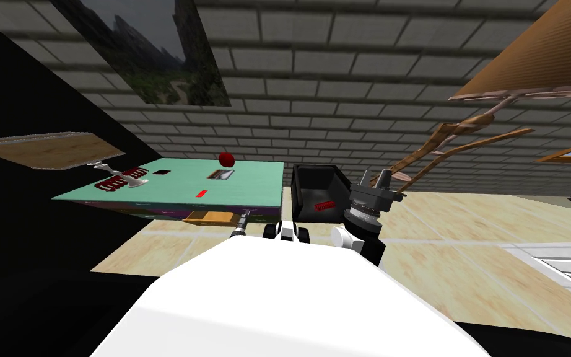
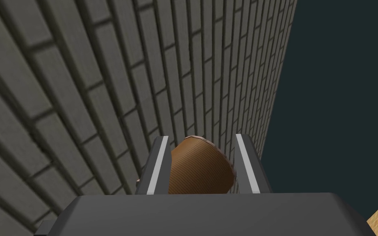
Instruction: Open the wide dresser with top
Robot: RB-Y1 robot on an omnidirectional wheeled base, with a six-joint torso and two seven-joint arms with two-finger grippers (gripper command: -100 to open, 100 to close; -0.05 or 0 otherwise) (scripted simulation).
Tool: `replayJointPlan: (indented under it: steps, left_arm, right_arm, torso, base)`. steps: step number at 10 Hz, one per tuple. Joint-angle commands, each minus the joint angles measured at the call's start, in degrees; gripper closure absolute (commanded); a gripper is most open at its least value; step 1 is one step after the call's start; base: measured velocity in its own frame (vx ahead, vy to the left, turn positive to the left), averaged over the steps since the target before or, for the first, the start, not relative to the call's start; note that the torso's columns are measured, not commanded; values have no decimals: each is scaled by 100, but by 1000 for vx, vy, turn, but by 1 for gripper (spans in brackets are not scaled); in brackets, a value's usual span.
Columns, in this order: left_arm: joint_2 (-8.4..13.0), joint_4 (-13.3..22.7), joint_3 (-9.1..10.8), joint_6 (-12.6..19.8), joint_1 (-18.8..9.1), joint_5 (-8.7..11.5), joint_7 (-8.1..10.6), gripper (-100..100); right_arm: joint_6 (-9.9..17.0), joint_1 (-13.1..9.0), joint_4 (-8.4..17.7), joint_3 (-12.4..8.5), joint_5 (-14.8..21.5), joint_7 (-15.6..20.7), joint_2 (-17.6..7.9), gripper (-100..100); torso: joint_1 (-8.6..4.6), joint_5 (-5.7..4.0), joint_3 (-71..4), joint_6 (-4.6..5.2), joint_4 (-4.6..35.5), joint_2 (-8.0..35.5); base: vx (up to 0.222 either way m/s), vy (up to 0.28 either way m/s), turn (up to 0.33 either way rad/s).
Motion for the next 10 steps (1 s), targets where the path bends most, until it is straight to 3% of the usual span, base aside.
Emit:
replayJointPlan:
  steps: [1,2,4,5,6,7,10]
  left_arm:
    - [-21,-266,35,-93,169,-58,37,100]
    - [-30,-426,117,-150,418,-140,97,100]
    - [-30,-447,117,-150,418,-140,97,100]
    - [-40,-628,199,-207,668,-221,157,100]
    - [-51,-529,162,-83,620,-184,119,100]
    - [17,-680,172,-184,815,-199,231,100]
    - [90,-840,176,-308,971,-205,336,100]
  right_arm:
    - [0,0,0,0,0,0,0,0]
    - [0,0,0,0,0,0,0,0]
    - [0,0,0,0,0,0,0,0]
    - [0,0,0,0,0,0,0,0]
    - [0,0,0,0,0,0,0,0]
    - [0,0,0,0,0,0,0,0]
    - [1,-2,1,1,0,0,1,0]
  torso:
    - [-3,0,1,1,0,4]
    - [-2,0,5,1,1,10]
    - [3,-4,-2,-5,-2,0]
    - [1,-4,-2,-3,-2,2]
    - [-1,-4,-4,-5,-4,-1]
    - [8,-2,-4,-8,-7,-2]
    - [0,-19,10,-16,4,26]
  base:
    - [21,-10,17]
    - [33,-12,-72]
    - [25,-7,-11]
    - [29,-4,-60]
    - [16,5,-5]
    - [-50,-21,13]
    - [-109,-47,20]
